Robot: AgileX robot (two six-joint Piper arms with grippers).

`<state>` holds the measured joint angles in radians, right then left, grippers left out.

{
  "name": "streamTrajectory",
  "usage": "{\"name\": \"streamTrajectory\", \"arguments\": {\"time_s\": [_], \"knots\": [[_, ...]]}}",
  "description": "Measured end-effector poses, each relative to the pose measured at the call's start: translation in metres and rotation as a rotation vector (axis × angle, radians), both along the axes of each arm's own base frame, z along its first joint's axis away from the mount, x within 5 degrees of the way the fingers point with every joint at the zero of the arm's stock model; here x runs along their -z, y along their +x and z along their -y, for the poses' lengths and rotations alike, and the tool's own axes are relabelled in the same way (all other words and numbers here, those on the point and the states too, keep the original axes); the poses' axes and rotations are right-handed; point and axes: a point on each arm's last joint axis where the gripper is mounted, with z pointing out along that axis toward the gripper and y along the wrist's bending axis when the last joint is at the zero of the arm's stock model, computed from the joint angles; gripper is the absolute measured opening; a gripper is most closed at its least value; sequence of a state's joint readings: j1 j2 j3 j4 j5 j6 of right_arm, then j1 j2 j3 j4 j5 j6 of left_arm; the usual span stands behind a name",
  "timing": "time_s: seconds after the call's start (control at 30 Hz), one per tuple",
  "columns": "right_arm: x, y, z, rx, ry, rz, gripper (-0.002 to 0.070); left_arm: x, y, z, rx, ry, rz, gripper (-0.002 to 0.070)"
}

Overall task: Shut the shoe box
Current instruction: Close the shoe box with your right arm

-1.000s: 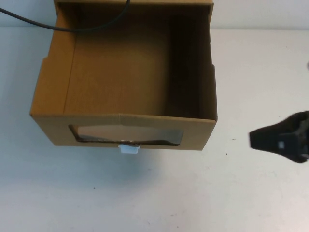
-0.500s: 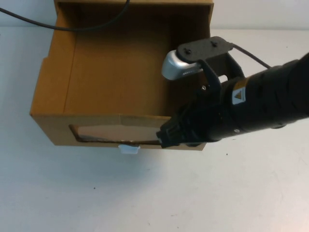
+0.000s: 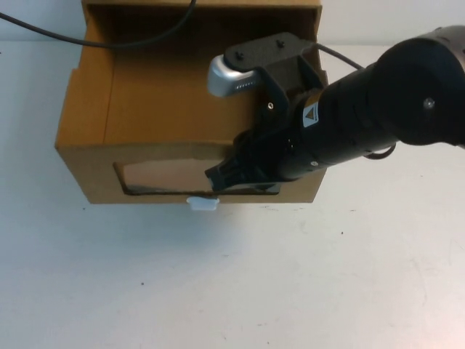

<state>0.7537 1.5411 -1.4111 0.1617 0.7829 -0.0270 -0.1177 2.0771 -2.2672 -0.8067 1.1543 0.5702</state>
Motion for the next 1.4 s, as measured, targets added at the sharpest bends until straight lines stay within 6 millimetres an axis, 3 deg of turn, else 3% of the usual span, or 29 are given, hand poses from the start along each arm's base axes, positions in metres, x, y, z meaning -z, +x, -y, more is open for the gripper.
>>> {"name": "streamTrajectory", "arguments": {"time_s": [0.27, 0.7, 0.93, 1.4], "knots": [[-0.012, 0.004, -0.002, 0.001, 0.014, 0.035, -0.0011, 0.000, 0.000, 0.000, 0.001, 0.001, 0.001, -0.0005], [-0.014, 0.033, -0.007, 0.039, 0.060, 0.110, -0.0011, 0.000, 0.000, 0.000, 0.004, 0.002, -0.001, -0.0005], [-0.020, 0.064, -0.021, 0.049, 0.067, 0.139, -0.0011, 0.000, 0.000, 0.000, 0.004, 0.002, -0.001, -0.0005], [-0.021, 0.126, -0.018, 0.064, 0.131, 0.111, -0.0011, 0.000, -0.001, 0.000, 0.008, 0.001, -0.005, -0.0005]]}}
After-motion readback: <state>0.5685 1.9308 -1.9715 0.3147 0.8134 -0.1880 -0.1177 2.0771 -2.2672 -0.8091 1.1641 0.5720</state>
